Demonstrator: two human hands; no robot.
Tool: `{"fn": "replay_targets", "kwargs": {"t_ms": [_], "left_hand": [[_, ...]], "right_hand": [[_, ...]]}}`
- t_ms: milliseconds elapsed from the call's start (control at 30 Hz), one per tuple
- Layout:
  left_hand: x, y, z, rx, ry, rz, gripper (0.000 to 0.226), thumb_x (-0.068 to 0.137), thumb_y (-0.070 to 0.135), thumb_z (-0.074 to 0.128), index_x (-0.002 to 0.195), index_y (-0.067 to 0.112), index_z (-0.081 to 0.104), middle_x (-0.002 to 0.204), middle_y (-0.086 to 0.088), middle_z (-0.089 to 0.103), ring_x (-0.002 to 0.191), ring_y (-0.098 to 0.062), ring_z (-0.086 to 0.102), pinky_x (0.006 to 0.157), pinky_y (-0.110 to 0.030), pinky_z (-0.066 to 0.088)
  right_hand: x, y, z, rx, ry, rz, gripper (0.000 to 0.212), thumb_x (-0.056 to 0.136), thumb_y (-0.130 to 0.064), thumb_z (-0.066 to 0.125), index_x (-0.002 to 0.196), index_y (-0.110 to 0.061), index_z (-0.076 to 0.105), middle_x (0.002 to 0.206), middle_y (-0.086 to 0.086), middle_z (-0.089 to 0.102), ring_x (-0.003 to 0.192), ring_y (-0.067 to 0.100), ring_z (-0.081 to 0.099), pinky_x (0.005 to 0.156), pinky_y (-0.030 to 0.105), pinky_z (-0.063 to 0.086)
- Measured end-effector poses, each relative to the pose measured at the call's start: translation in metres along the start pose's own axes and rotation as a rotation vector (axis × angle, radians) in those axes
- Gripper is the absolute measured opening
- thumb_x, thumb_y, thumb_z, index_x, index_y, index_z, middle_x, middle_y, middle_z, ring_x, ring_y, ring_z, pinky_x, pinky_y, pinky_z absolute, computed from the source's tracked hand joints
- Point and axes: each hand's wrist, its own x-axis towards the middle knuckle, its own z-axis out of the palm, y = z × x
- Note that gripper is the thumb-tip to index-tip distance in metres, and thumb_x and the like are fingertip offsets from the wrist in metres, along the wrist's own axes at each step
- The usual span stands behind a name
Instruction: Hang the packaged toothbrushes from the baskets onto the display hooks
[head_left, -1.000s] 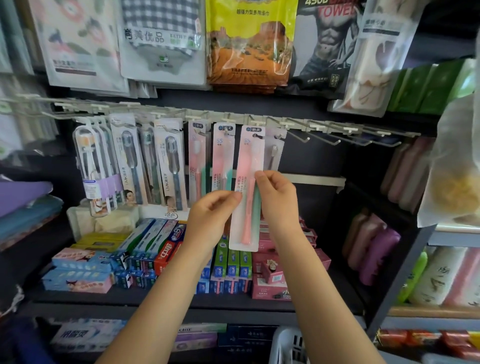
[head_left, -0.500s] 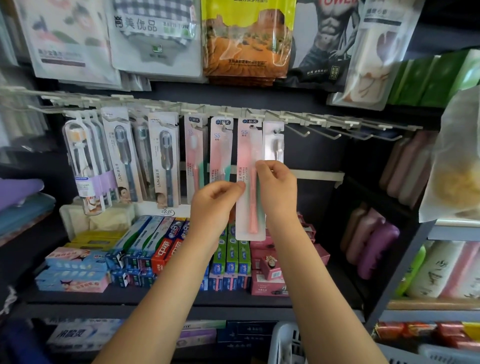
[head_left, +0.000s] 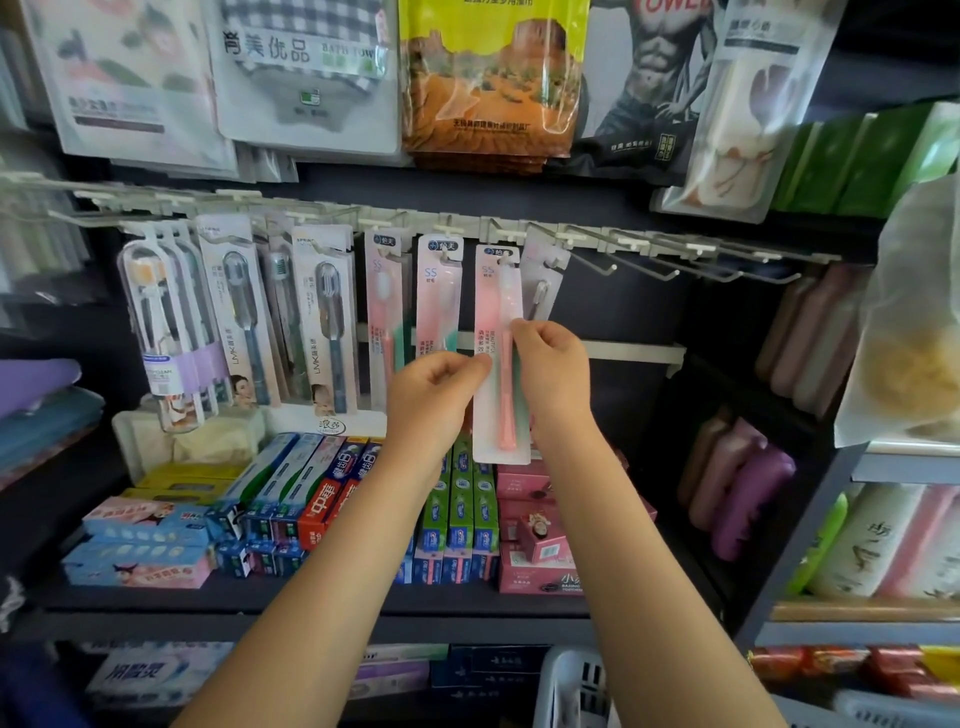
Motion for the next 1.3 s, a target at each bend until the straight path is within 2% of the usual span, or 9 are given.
{"fn": "replay_targets", "kwargs": {"t_ms": [167, 300, 433, 667, 833, 933, 1033, 1167, 1300], "left_hand": [[-0.002, -0.031, -0.004, 0.057, -0.025, -0.077, 0.016, 0.092, 0.029, 0.071, 0.084, 0.016, 0.076, 0.075, 0.005, 0.07, 0.076, -0.014, 0.066, 0.074, -0.033, 0.053], [-0.02, -0.064, -0.011, 0.071, 0.003, -0.118, 0.011, 0.092, 0.027, 0.072, 0.091, 0.018, 0.078, 0.083, 0.006, 0.076, 0.083, -0.009, 0.071, 0.076, -0.024, 0.054], [-0.028, -0.079, -0.01, 0.088, 0.041, -0.161, 0.008, 0.092, 0.029, 0.071, 0.087, 0.025, 0.076, 0.08, 0.012, 0.074, 0.077, 0.003, 0.068, 0.066, -0.011, 0.048], [0.002, -0.085, -0.002, 0.143, 0.105, -0.199, 0.014, 0.088, 0.035, 0.076, 0.091, 0.022, 0.079, 0.086, 0.007, 0.077, 0.088, -0.015, 0.073, 0.086, -0.04, 0.059], [-0.039, -0.123, -0.01, 0.214, 0.116, -0.223, 0.011, 0.092, 0.034, 0.072, 0.09, 0.024, 0.072, 0.085, 0.006, 0.074, 0.078, -0.013, 0.071, 0.075, -0.035, 0.059], [-0.087, -0.166, -0.006, 0.32, -0.026, -0.289, 0.018, 0.094, 0.033, 0.069, 0.08, 0.021, 0.069, 0.072, 0.002, 0.071, 0.06, -0.014, 0.066, 0.062, -0.033, 0.054], [-0.14, -0.216, 0.003, 0.466, -0.226, -0.354, 0.017, 0.093, 0.035, 0.07, 0.081, 0.024, 0.069, 0.073, 0.006, 0.07, 0.07, -0.016, 0.069, 0.065, -0.032, 0.051], [-0.208, -0.271, 0.014, 0.588, -0.496, -0.493, 0.027, 0.095, 0.041, 0.067, 0.116, 0.025, 0.063, 0.107, 0.008, 0.063, 0.091, -0.006, 0.062, 0.079, -0.027, 0.052], [-0.251, -0.297, 0.017, 0.607, -0.59, -0.534, 0.063, 0.098, 0.038, 0.063, 0.153, 0.027, 0.036, 0.15, 0.004, 0.04, 0.135, -0.015, 0.044, 0.103, -0.031, 0.042]], "right_hand": [[-0.016, 0.038, -0.001, -0.045, -0.041, 0.048, 0.041, 0.104, -0.032, 0.052, 0.083, 0.001, 0.064, 0.082, 0.017, 0.063, 0.074, 0.025, 0.058, 0.072, 0.04, 0.052], [-0.05, 0.078, -0.012, -0.029, -0.134, 0.122, 0.03, 0.104, -0.027, 0.054, 0.093, -0.006, 0.071, 0.08, 0.006, 0.066, 0.069, 0.011, 0.057, 0.063, 0.017, 0.047], [-0.06, 0.099, -0.013, -0.031, -0.165, 0.177, 0.024, 0.103, -0.026, 0.056, 0.089, -0.013, 0.07, 0.078, 0.009, 0.065, 0.069, 0.021, 0.056, 0.064, 0.034, 0.047], [-0.03, 0.103, -0.002, -0.082, -0.122, 0.267, 0.028, 0.103, -0.032, 0.058, 0.087, -0.013, 0.07, 0.076, 0.009, 0.069, 0.065, 0.023, 0.062, 0.065, 0.036, 0.054], [-0.068, 0.142, -0.038, -0.105, -0.144, 0.297, 0.026, 0.102, -0.03, 0.058, 0.089, -0.009, 0.066, 0.071, 0.005, 0.068, 0.053, 0.013, 0.062, 0.051, 0.027, 0.051], [-0.111, 0.183, -0.084, -0.157, -0.129, 0.382, 0.032, 0.103, -0.03, 0.058, 0.088, -0.003, 0.066, 0.068, 0.004, 0.066, 0.051, 0.013, 0.062, 0.051, 0.026, 0.051], [-0.154, 0.233, -0.137, -0.344, -0.019, 0.516, 0.028, 0.102, -0.028, 0.059, 0.09, -0.004, 0.068, 0.07, 0.004, 0.068, 0.054, 0.013, 0.064, 0.055, 0.032, 0.054], [-0.198, 0.281, -0.202, -0.701, 0.068, 0.753, 0.023, 0.098, -0.022, 0.055, 0.087, -0.004, 0.065, 0.081, 0.013, 0.067, 0.07, 0.023, 0.061, 0.071, 0.042, 0.053], [-0.232, 0.295, -0.228, -0.799, 0.001, 0.84, 0.043, 0.101, -0.034, 0.058, 0.131, -0.003, 0.055, 0.133, 0.017, 0.054, 0.117, 0.031, 0.055, 0.087, 0.032, 0.042]]}}
